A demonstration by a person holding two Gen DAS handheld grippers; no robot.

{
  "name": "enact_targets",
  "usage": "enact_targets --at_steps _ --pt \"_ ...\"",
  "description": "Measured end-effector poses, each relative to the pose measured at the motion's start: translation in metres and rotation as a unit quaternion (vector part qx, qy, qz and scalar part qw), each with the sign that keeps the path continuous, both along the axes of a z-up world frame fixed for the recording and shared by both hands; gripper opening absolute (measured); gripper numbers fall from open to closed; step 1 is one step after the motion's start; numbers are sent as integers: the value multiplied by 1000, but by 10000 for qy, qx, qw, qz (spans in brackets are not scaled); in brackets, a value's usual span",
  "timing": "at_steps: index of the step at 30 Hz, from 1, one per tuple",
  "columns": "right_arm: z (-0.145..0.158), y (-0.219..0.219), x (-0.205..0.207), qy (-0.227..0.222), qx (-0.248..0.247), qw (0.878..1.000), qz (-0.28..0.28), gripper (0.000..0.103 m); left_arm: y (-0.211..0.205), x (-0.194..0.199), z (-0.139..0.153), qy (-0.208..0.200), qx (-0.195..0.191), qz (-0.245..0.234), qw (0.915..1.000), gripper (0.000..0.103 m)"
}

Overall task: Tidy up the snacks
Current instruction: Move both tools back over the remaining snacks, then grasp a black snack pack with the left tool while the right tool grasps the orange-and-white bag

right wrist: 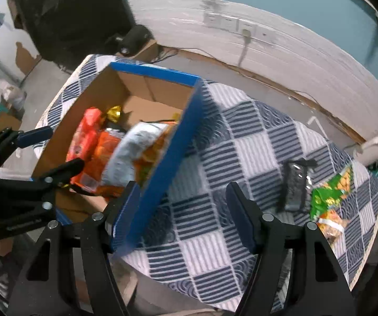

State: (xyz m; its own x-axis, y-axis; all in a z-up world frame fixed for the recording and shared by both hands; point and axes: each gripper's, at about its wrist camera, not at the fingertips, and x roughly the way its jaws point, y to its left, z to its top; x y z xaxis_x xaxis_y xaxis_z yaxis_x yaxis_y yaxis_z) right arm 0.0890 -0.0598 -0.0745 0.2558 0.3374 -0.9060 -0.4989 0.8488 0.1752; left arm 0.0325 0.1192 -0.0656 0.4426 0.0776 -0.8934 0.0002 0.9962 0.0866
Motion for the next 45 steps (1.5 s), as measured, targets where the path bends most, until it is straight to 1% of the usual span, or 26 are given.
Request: enact_targets --at_steps 5,7,10,13,15,22,26,31,38,42,45 --pt "-4 -38 3 37 -3 9994 -330 70 -31 5 0 50 -7 -175 9998 78" --pt "-6 -54 3 21 -31 9989 -471 73 -44 8 -1 60 29 -259 9996 78" --pt "-8 -79 4 11 -48 9977 -677 75 -62 11 -2 77 93 -380 9992 78" --pt "-12 -103 4 16 -82 9961 -876 76 -81 15 -4 59 135 -512 9986 82" --pt "-17 -120 5 39 -144 9949 -999 76 -97 18 -8 118 200 -617 9978 82" --pt "-34 -169 11 149 -239 9890 -1451 76 -144 26 -24 338 206 -949 9947 82" --pt "-45 -193 18 243 -287 9851 -1675 76 -165 34 -34 417 328 -1071 9928 82" --pt "-64 -221 28 327 -557 9798 -1891 77 -186 52 -52 614 443 -1185 9901 83" --pt "-103 -248 52 646 -757 9729 -2089 77 -206 84 -82 999 146 -1096 9888 83" --pt "-127 -257 67 868 -667 9702 -2163 77 -216 98 -94 1065 -30 -1055 9887 83" --pt "-139 -261 74 1008 -608 9686 -2191 77 -221 105 -101 1095 -76 -1044 9885 83"
